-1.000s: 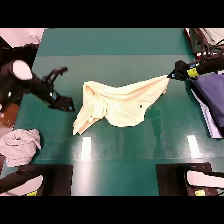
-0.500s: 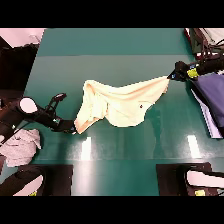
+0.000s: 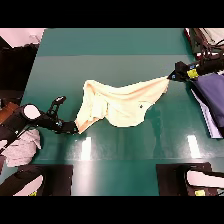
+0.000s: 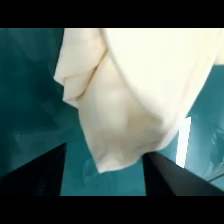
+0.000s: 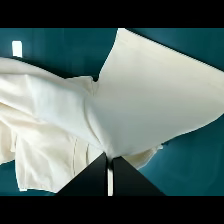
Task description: Fold the shirts.
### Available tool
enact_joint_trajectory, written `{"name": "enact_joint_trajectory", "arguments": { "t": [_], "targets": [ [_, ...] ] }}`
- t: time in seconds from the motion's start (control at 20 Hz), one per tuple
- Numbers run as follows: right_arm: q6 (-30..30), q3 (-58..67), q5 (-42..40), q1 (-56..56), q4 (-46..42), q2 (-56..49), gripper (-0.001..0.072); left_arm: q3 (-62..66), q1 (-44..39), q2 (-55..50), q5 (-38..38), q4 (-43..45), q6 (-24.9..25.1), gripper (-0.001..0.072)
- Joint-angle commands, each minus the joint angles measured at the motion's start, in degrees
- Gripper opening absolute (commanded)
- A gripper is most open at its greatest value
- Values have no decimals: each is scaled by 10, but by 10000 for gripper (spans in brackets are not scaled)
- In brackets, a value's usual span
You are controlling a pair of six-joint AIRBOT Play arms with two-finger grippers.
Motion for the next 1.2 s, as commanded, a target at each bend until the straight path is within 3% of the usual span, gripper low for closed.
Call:
{"name": "enact_joint_trajectory", "arguments": {
  "t": [0.0,0.05,0.2,0.25,0.55,0.6,0.65,0.7,0.75,0.8,0.85,1.05,1.15],
  "targets": [
    [0,0,3,1,0,0,18,-3,0,0,18,-9,5,379],
    [0,0,3,1,0,0,18,-4,0,0,21,-13,14,261],
    [0,0,7,1,0,0,18,-6,0,-2,28,-26,14,233],
    [0,0,11,0,0,0,18,-6,0,-2,27,-25,19,23],
    [0,19,15,-39,-1,1,26,62,0,4,-21,26,29,26],
    [-1,30,31,-53,-1,0,243,92,0,3,-45,39,29,26],
    [-1,38,50,-66,-1,0,544,118,0,4,-63,52,29,26],
    [-1,44,73,-83,-1,1,571,141,0,4,-76,59,30,26],
    [-6,45,91,-99,-1,3,554,158,0,3,-80,60,30,26],
    [-18,35,98,-114,-1,14,437,168,0,4,-79,59,29,27],
    [-20,15,96,-125,-1,31,406,170,0,3,-79,58,29,26],
    [-15,-151,85,-98,1,140,406,170,0,2,-79,57,29,27],
    [11,-266,39,-48,1,200,407,170,0,2,-79,54,29,27]
  ]
}}
